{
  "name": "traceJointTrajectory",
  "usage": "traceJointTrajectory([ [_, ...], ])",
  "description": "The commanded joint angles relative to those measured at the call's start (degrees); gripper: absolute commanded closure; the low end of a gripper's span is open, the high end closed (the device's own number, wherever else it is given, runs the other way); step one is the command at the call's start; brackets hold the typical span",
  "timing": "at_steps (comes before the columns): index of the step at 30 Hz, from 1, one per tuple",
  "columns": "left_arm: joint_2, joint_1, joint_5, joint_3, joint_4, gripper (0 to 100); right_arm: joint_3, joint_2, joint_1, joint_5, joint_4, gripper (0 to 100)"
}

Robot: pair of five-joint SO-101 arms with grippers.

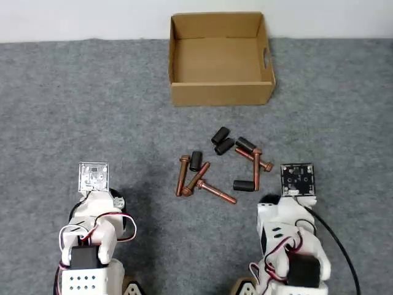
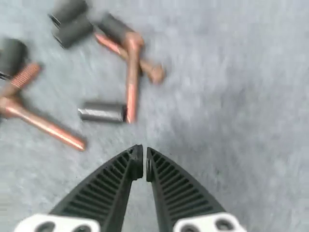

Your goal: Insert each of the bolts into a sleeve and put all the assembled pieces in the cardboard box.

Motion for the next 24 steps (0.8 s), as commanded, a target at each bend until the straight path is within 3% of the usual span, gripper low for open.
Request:
traceJointTrajectory([
  [1, 0.26, 0.0, -0.26, -0.31, -0.09, 99, -8.79, 6.9, -3.21, 0.79, -1.45, 99.0],
  [9, 0.26, 0.0, -0.26, -0.31, -0.09, 99, -26.99, 39.16, -4.35, 1.93, -7.6, 99.0],
  [16, 0.26, 0.0, -0.26, -0.31, -0.09, 99, -38.59, 62.73, -4.97, 18.11, -7.43, 98.7],
  [21, 0.26, 0.0, -0.26, -0.31, -0.09, 99, -38.59, 66.86, -11.38, 32.53, -6.99, 98.7],
  [24, 0.26, 0.0, -0.26, -0.31, -0.09, 99, -38.59, 68.09, -15.6, 37.54, -6.29, 95.5],
])
